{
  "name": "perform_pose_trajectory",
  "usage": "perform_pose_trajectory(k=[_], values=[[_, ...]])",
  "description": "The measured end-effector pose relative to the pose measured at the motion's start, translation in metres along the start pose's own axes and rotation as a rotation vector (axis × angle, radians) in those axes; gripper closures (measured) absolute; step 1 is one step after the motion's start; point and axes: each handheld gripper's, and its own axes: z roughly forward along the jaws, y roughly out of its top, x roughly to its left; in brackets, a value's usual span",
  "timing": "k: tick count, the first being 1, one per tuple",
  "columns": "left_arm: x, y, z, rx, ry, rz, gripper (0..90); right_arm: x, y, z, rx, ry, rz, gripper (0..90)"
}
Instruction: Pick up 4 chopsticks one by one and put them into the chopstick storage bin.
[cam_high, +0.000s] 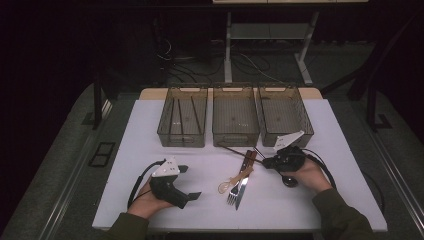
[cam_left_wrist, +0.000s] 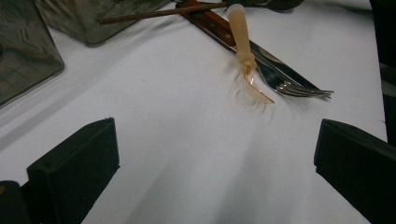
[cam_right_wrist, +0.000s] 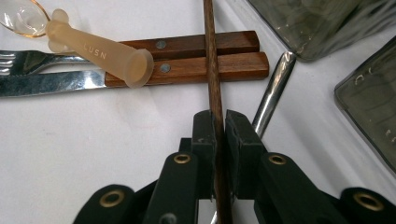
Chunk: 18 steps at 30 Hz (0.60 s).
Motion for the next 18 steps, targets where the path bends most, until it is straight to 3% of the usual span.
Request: perform_pose_trajectory(k=[11, 18], values=[[0.0001, 0.0001, 0.0000, -0.002, -0.001, -0.001, 0.0, 0.0019, 0.0013, -0.0018, 0.021, 0.011, -0.043, 84.4], [0.0001, 0.0001, -0.0001, -0.004, 0.000, -0.003, 0.0, 0.0038, 0.0029, -0.0082, -0.009, 0.021, -0.033, 84.5]])
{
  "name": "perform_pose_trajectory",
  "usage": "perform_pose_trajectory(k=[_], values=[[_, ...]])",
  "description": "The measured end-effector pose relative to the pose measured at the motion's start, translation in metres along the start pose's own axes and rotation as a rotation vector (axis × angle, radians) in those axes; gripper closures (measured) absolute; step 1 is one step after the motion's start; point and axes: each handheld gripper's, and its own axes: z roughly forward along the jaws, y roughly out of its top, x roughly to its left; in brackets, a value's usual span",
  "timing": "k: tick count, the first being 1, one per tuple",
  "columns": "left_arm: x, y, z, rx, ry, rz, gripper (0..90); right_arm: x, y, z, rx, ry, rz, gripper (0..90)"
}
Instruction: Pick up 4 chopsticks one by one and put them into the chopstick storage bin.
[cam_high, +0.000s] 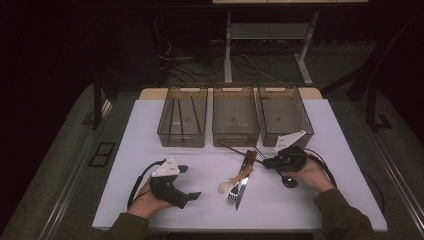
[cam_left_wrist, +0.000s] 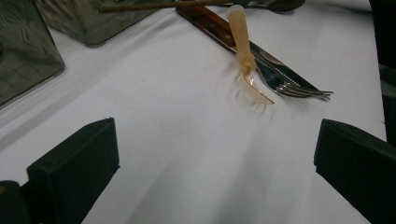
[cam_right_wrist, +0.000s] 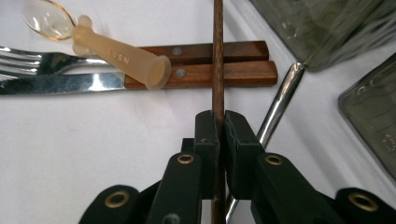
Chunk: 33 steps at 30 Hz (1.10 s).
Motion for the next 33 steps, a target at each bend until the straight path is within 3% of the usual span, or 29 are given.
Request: perform_pose_trajectory(k=[15, 26, 33], values=[[0.000, 0.000, 0.000, -0.001, 0.000, 0.000, 0.0, 0.007, 0.004, -0.021, -0.079, 0.038, 0.002, 84.5], [0.000, 0.000, 0.000, 0.001, 0.002, -0.001, 0.0, 0.014, 0.014, -0.030, -0.160, 0.060, 0.041, 84.4], [0.000, 0.000, 0.000, 0.003, 0.003, 0.000, 0.0, 0.022, 0.023, -0.028, -0.160, 0.056, 0.060, 84.5]])
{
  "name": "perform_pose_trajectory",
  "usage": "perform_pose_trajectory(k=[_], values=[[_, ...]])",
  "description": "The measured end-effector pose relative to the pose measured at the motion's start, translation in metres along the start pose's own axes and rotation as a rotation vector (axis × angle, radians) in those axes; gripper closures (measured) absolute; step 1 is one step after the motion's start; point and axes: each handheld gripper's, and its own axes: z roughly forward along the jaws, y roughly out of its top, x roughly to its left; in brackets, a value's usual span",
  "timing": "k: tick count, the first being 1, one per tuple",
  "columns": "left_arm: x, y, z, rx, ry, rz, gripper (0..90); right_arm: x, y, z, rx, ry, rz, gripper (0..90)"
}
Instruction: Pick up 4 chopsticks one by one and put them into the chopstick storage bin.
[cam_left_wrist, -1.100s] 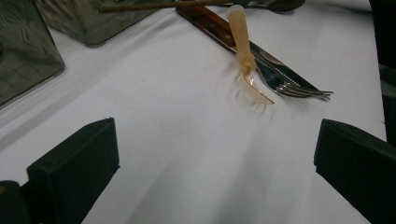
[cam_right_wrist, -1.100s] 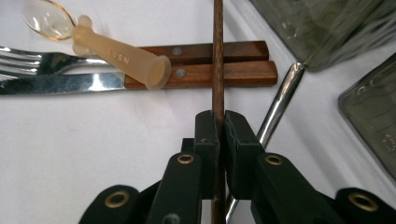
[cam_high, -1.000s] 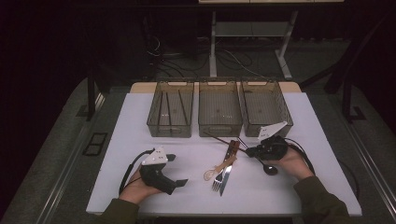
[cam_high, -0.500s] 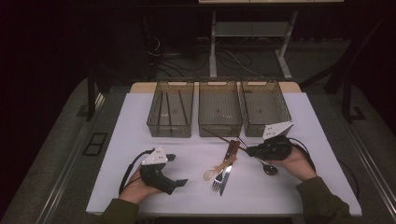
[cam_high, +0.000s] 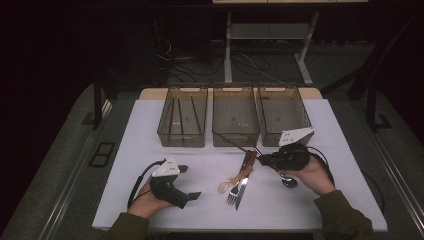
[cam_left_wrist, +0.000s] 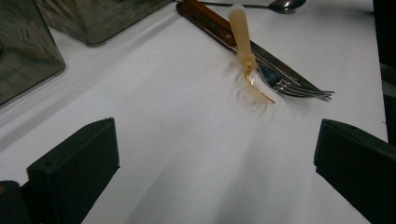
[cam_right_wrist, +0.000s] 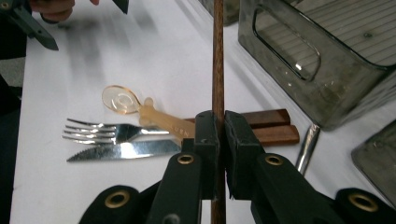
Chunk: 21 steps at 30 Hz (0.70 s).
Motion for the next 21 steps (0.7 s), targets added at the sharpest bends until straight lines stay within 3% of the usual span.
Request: perform_pose_trajectory(k=[14, 21], values=[[0.001, 0.000, -0.001, -0.017, 0.007, -0.018, 0.0, 0.001, 0.023, 0.018, -0.008, -0.053, 0.091, 84.4], [0.002, 0.000, -0.001, -0.017, 0.005, -0.006, 0.0, -0.002, 0.037, 0.031, -0.012, -0.080, 0.144, 84.5]])
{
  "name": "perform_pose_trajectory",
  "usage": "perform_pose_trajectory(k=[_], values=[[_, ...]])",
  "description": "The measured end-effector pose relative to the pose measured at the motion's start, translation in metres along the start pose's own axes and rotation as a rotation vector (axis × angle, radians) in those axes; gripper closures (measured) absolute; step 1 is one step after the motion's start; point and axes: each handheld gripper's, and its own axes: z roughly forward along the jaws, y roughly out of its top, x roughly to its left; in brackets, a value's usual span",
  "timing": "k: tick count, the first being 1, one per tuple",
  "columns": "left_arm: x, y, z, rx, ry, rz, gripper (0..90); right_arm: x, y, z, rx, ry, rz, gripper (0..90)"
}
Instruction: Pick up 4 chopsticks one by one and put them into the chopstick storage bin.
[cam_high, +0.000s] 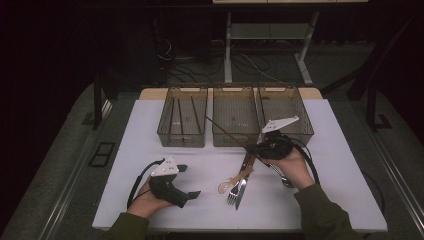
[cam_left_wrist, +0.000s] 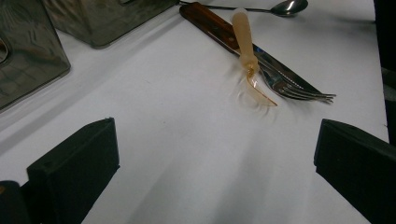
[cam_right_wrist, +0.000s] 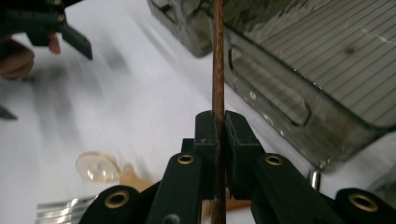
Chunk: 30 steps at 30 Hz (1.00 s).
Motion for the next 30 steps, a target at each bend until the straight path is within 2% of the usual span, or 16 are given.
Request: perform_pose_trajectory(k=[9, 22, 30], values=[[-0.001, 0.000, 0.000, 0.004, 0.001, -0.002, 0.0, -0.001, 0.025, 0.014, -0.013, -0.032, 0.070, 84.5], [-0.001, 0.000, 0.001, 0.011, 0.010, -0.009, 0.0, 0.001, 0.058, 0.034, -0.029, -0.053, 0.113, 84.4], [-0.001, 0.001, 0.001, 0.011, 0.008, -0.009, 0.0, 0.000, 0.080, 0.044, -0.029, -0.087, 0.114, 84.4]])
